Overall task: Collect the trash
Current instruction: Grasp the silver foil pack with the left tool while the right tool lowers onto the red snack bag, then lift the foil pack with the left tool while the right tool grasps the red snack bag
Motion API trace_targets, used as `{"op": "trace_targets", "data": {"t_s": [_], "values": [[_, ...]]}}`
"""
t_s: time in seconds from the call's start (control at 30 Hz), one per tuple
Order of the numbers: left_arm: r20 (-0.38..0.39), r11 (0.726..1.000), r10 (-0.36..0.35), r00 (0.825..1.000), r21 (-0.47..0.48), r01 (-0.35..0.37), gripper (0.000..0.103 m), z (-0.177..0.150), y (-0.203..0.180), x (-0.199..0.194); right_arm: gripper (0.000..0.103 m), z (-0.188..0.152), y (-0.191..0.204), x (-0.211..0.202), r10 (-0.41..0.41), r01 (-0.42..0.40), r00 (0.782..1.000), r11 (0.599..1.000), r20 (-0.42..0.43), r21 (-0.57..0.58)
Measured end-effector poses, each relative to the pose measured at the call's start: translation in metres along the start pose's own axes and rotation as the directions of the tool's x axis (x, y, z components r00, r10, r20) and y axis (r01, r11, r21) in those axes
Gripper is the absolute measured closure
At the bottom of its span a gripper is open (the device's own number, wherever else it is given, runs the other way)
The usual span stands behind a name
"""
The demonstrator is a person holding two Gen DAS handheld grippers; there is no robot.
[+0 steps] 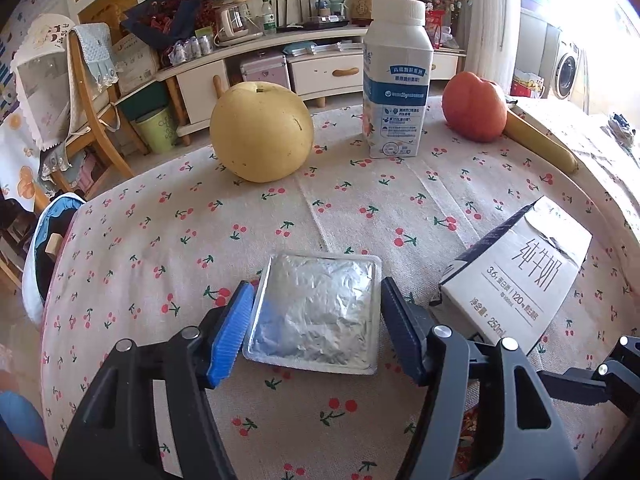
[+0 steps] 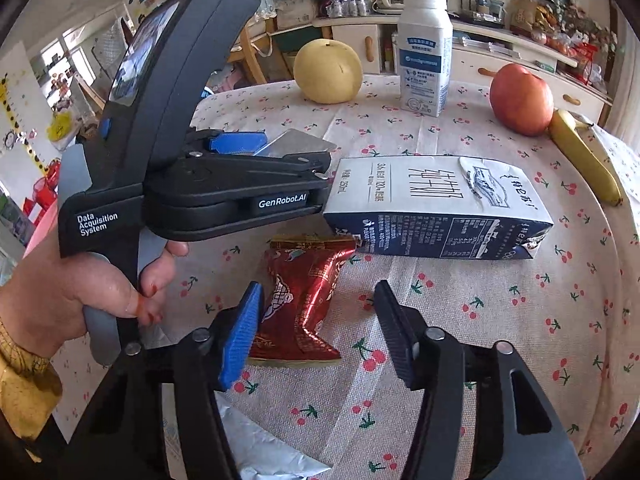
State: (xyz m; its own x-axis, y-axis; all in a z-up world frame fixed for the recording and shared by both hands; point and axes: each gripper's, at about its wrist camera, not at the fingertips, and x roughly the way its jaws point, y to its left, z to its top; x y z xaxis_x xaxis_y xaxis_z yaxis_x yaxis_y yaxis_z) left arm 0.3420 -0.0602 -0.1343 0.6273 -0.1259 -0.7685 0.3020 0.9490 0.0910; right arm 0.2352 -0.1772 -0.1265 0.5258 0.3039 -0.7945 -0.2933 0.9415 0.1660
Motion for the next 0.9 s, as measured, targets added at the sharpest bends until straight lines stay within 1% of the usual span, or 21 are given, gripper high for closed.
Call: {"op": "trace_targets", "data": {"t_s": [0.03, 0.07, 0.33, 0.47, 0.67, 0.9], "values": [[0.004, 1.000, 0.001, 1.000, -0.007, -0.001, 0.038, -0.001, 0.001, -0.002, 0.058, 0.000, 0.002, 0.000, -0.014, 0.014, 1.000, 1.000, 0.002, -0.014], [0.009, 1.000, 0.001, 1.000, -0.014, -0.001, 0.038, -0.002, 0.002, -0.005, 0.061, -0.001, 0.003, 0.000, -0.022, 0.022, 1.000, 0.999, 0.003, -0.025], [0.053, 0.997, 0.024, 0.998, -0.079, -0.020, 0.038, -0.014, 0.018, -0.035, 0.065, -0.001, 0.001, 0.001, -0.017, 0.017, 1.000, 1.000, 0.008, -0.020], [0.069, 0.993, 0.031, 0.997, -0.117, -0.023, 0.038, -0.025, 0.024, -0.053, 0.069, -0.001, 0.004, -0.005, -0.012, 0.012, 1.000, 1.000, 0.023, -0.014], [0.092, 0.985, 0.025, 0.995, -0.172, -0.009, 0.038, -0.043, 0.033, -0.079, 0.070, -0.004, 0.009, -0.015, 0.003, -0.003, 0.999, 1.000, 0.045, -0.016], [0.101, 0.974, 0.015, 0.995, -0.227, 0.009, 0.038, -0.069, 0.036, -0.104, 0.073, -0.006, 0.010, -0.028, 0.014, -0.012, 0.997, 1.000, 0.077, -0.023]]}}
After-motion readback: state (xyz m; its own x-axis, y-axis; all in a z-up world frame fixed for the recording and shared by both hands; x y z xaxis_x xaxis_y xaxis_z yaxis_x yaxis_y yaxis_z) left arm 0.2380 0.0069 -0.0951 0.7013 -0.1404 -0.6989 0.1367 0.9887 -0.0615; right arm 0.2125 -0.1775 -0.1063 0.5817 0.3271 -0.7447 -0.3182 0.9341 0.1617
